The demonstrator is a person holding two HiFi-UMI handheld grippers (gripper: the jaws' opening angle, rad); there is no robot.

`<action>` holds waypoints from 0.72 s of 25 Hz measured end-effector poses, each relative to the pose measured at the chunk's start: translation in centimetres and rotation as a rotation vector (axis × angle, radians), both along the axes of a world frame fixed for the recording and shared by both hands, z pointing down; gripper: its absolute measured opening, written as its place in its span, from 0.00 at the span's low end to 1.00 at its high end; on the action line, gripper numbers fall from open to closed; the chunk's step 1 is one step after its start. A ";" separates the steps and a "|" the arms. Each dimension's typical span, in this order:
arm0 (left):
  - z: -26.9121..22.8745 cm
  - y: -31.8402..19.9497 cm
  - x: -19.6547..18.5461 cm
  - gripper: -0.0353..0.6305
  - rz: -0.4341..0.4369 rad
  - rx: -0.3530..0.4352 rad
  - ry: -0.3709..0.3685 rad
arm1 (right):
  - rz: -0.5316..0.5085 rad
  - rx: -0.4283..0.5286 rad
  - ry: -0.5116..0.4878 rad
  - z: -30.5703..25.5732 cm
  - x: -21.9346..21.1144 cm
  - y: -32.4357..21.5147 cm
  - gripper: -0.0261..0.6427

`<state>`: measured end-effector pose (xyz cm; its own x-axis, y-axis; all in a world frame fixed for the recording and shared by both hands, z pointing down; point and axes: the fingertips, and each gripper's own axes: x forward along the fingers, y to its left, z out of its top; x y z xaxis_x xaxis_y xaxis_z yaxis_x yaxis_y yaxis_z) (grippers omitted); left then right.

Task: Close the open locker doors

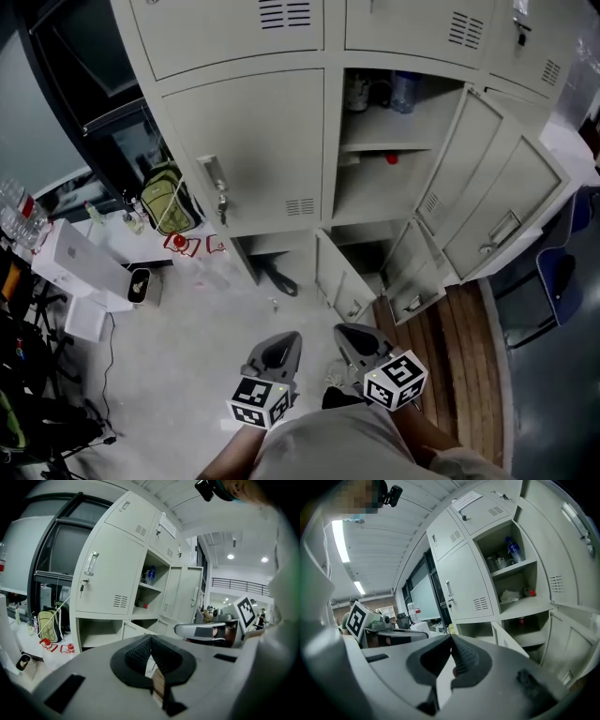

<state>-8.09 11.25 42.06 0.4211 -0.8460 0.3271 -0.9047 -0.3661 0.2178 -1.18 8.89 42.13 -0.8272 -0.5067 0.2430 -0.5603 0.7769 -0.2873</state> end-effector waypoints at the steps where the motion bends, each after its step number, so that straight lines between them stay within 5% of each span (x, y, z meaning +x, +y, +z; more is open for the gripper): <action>1: 0.1 -0.6 0.1 0.07 -0.003 -0.002 0.002 | 0.001 -0.001 0.002 0.0 0.2 -0.8 0.08; 18: 1.2 -9.6 2.4 0.07 -0.051 -0.025 -0.001 | 0.064 -0.024 0.034 1.5 5.9 -12.8 0.08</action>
<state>-5.66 1.68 43.29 0.3771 -0.8579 0.3490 -0.9223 -0.3136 0.2257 4.68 -3.90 43.59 -0.7842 -0.5520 0.2834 -0.6185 0.7323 -0.2849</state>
